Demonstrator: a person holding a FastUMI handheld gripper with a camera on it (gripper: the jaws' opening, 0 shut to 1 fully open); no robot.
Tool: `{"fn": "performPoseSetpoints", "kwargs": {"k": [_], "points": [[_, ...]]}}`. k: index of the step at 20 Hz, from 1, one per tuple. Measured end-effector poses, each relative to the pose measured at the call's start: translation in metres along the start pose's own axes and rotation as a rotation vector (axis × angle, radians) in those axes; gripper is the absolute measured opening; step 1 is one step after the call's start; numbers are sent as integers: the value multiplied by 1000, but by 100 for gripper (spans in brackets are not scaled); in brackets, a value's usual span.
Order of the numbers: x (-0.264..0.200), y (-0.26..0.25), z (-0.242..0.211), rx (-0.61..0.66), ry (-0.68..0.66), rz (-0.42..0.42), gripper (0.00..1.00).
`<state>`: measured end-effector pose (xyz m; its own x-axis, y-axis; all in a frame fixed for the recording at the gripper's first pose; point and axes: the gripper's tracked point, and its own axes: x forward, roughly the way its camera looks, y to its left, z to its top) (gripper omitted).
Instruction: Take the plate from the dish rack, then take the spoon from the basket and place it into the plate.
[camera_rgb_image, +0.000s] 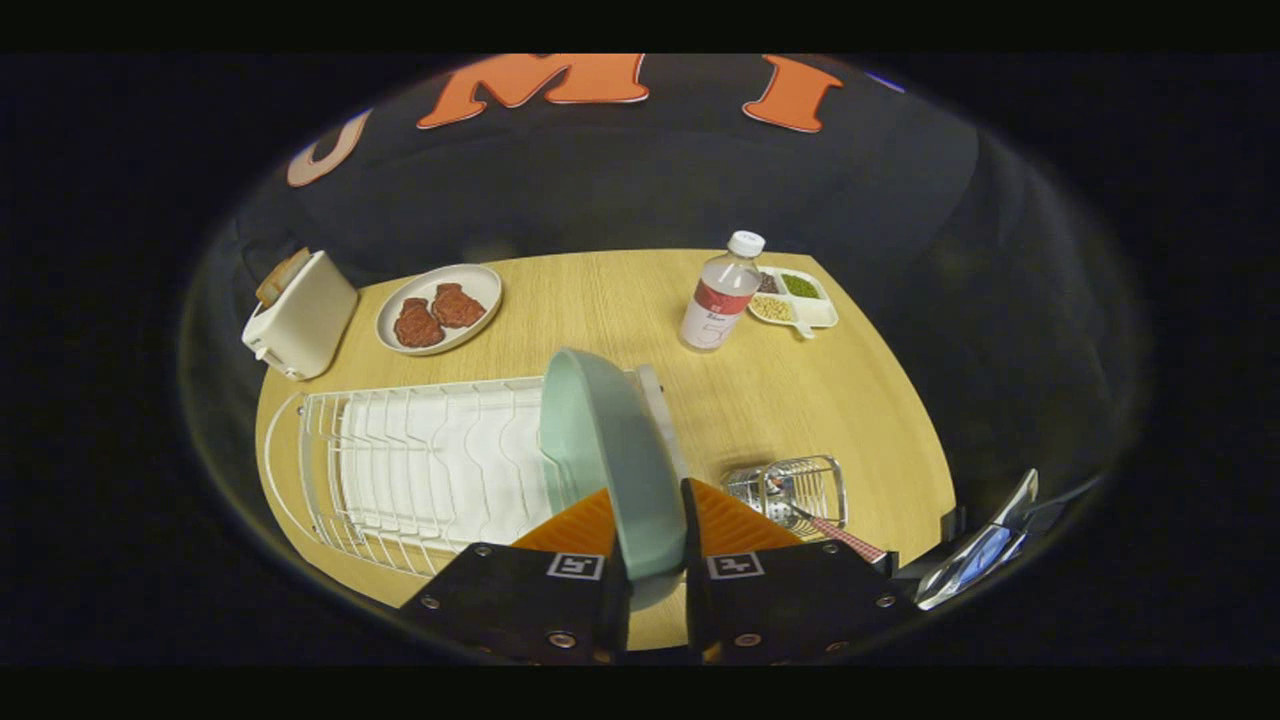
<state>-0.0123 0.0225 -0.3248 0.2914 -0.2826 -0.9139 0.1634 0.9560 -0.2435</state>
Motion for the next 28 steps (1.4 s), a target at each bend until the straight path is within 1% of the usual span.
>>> {"fn": "performPoseSetpoints", "kwargs": {"k": [2, 5, 7, 9, 14, 20, 21, 24, 26, 28], "points": [[-7, -7, 7, -22, -41, -55, 23], [-20, -13, 17, -37, -98, -105, 22], [-31, -14, 17, -21, -111, -99, 21], [-41, -14, 13, 8, -115, -71, 21], [-63, -26, -10, 117, -84, 31, 21], [-84, -34, -54, 237, -32, 178, 21], [-87, -33, -61, 256, -27, 210, 21], [-97, -22, -81, 327, -9, 340, 21], [-100, -20, -99, 350, 12, 399, 21], [-100, -22, -116, 340, 20, 420, 21]]}}
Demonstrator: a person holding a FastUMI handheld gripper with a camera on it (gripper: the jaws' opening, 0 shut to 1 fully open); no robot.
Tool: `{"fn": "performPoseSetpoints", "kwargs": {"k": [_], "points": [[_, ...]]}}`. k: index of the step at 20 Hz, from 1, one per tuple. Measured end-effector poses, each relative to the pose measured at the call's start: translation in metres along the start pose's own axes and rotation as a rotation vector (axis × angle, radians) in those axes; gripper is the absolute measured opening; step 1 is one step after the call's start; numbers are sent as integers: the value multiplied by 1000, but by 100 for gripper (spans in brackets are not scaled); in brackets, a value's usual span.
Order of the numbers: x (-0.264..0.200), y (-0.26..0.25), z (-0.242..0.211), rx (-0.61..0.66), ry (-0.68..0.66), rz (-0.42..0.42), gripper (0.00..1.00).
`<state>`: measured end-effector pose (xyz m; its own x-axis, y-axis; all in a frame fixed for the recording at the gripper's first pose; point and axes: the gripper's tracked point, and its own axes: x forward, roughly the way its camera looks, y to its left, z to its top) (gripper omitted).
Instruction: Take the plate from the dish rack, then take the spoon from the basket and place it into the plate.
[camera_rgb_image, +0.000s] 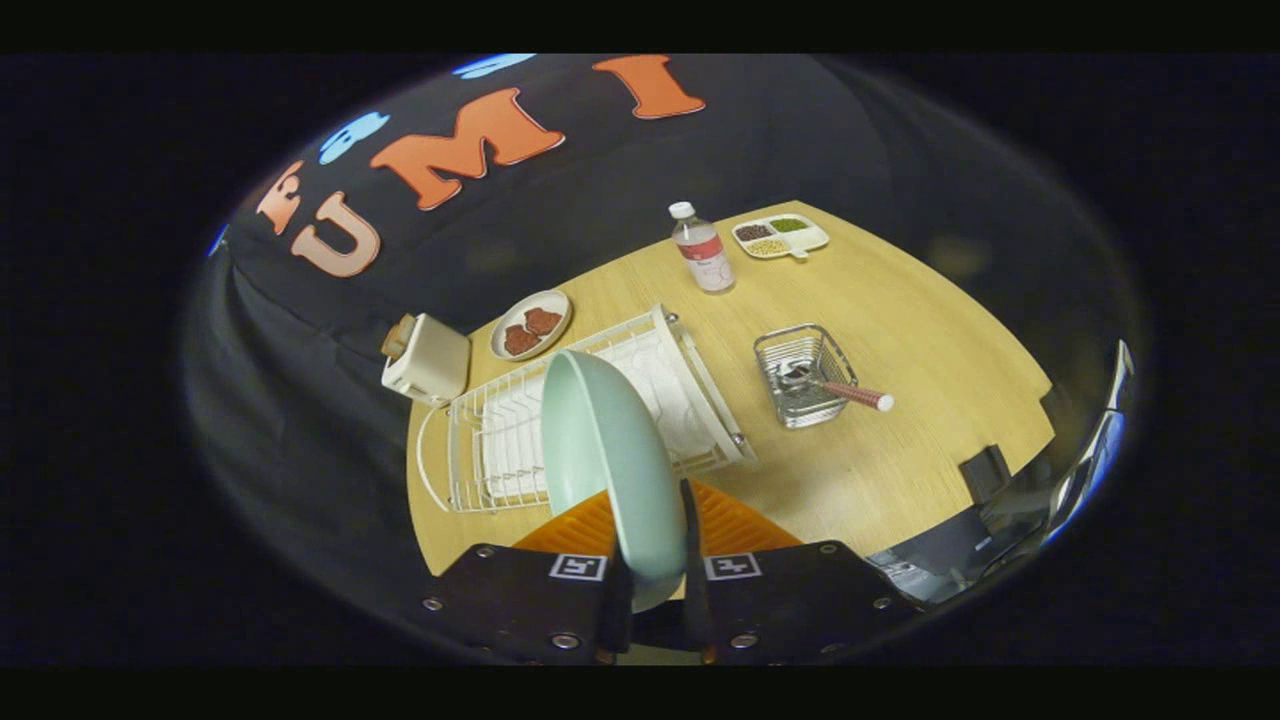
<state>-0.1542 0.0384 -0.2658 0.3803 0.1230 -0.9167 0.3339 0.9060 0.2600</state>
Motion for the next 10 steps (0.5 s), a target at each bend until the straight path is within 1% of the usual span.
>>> {"fn": "performPoseSetpoints", "kwargs": {"k": [2, 7, 10], "points": [[-1, -6, -14, -13, 14, 19, 21], [-2, -12, -43, -10, 38, 126, 21], [10, -20, -59, -12, 50, 174, 21]]}}
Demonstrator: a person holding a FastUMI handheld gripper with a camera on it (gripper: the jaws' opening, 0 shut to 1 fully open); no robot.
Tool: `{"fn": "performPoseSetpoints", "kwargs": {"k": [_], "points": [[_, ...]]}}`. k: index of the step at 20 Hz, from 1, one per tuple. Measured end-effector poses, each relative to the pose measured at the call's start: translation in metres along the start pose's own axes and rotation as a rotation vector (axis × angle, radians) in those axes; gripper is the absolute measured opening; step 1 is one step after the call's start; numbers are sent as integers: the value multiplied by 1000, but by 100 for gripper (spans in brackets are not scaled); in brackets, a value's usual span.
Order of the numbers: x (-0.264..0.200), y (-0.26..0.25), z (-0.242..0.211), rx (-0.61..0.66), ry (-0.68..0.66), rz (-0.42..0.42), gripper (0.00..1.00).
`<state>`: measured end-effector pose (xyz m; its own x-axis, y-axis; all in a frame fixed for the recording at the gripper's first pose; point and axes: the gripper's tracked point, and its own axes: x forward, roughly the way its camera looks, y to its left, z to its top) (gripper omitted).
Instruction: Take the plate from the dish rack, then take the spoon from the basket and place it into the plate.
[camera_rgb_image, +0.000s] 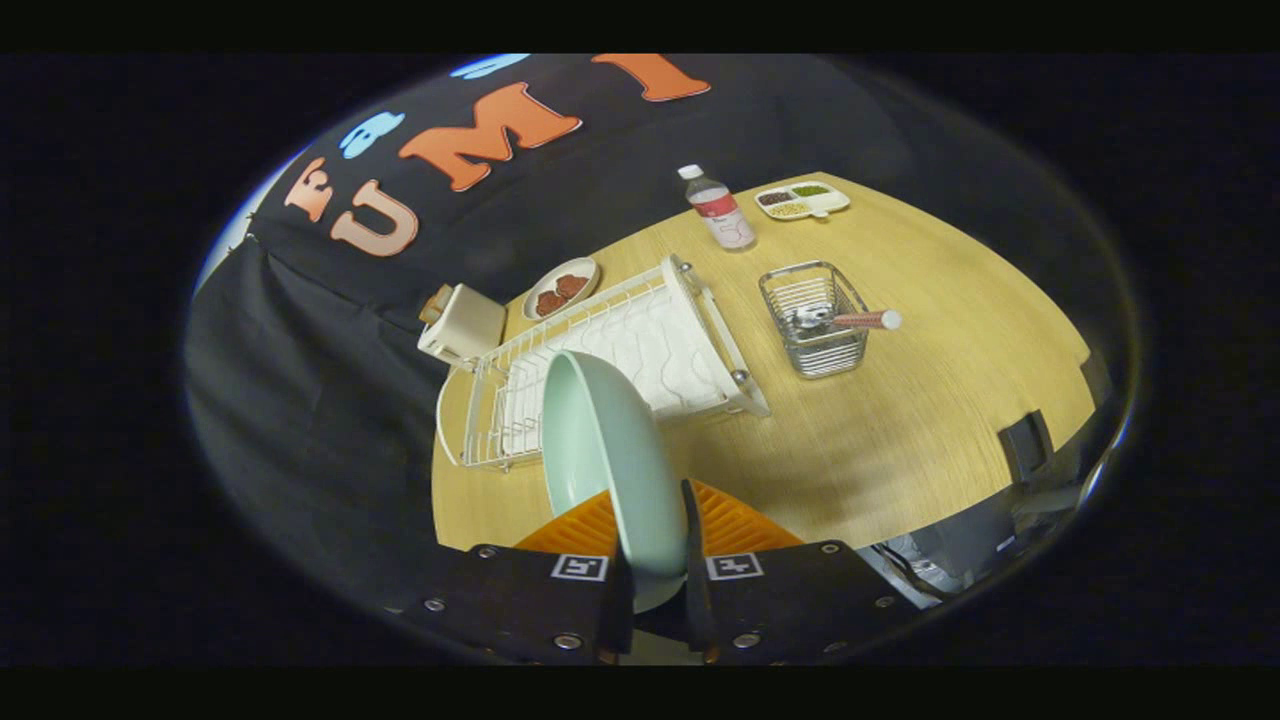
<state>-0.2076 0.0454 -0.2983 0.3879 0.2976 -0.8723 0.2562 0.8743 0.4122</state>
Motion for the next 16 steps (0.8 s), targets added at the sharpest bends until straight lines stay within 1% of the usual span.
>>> {"fn": "performPoseSetpoints", "kwargs": {"k": [4, 6, 9, 13, 16], "points": [[23, -11, -19, 50, 25, 72, 21], [32, -18, -31, 57, 48, 93, 21], [41, -33, -45, 72, 68, 77, 21], [54, -34, -56, 101, 73, 109, 21], [69, -45, -66, 103, 96, 63, 22]]}}
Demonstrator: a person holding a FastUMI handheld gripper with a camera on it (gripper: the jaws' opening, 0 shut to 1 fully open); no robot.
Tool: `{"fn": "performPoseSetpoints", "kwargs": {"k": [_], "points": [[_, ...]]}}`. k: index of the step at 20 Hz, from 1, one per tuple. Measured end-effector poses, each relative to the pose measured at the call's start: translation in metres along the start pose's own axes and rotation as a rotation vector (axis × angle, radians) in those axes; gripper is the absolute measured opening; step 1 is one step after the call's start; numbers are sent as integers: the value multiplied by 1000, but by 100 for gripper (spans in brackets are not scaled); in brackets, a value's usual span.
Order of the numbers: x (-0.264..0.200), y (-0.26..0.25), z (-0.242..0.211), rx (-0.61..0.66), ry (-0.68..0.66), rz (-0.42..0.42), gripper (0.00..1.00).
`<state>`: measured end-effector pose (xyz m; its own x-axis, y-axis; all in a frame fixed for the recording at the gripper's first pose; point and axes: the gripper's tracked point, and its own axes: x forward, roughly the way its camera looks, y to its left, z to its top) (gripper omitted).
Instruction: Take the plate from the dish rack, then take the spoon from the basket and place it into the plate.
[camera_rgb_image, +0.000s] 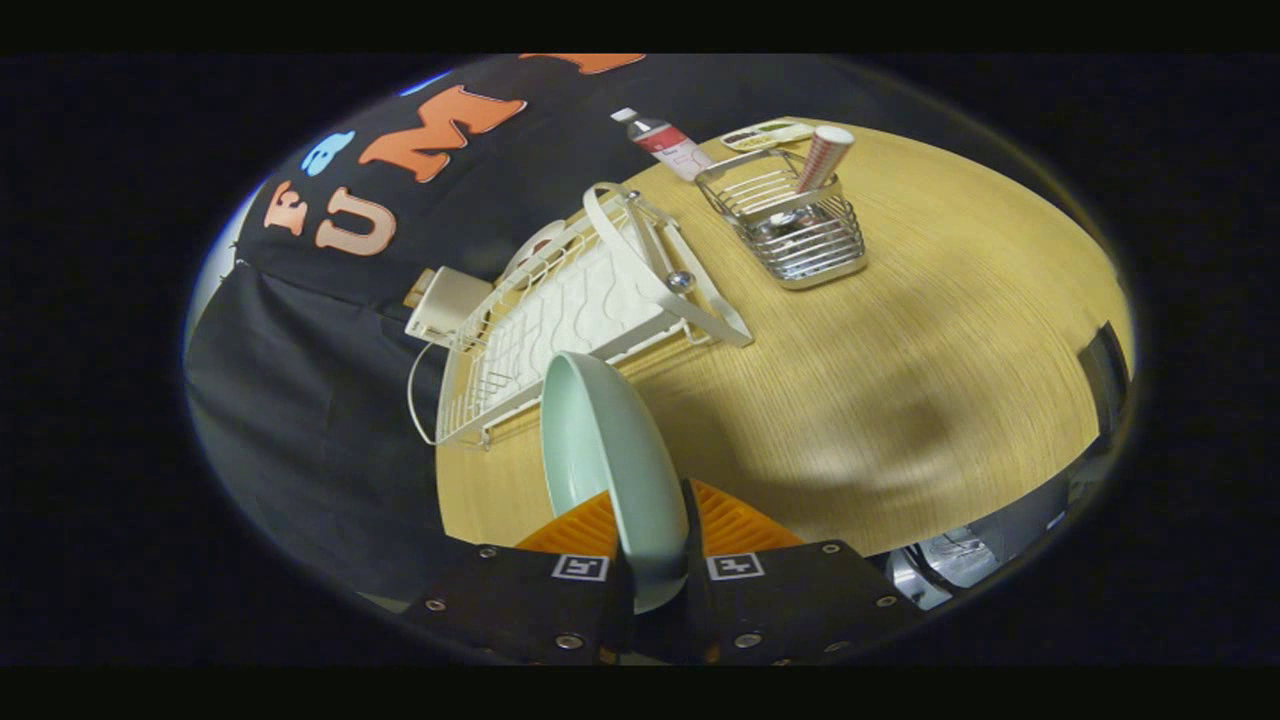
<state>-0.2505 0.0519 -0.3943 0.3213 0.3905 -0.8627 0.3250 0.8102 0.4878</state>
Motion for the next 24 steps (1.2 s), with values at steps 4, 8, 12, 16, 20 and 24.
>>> {"fn": "performPoseSetpoints", "kwargs": {"k": [4, 8, 12, 16, 20, 24], "points": [[9, 1, -6, 18, 4, 18, 23], [11, -12, 14, 50, -76, -23, 30], [-1, -22, 43, 14, -179, -56, 52], [-23, -36, 91, -88, -351, -151, 73], [-51, -55, 138, -201, -521, -279, 81], [-61, -65, 170, -276, -607, -351, 82]]}}
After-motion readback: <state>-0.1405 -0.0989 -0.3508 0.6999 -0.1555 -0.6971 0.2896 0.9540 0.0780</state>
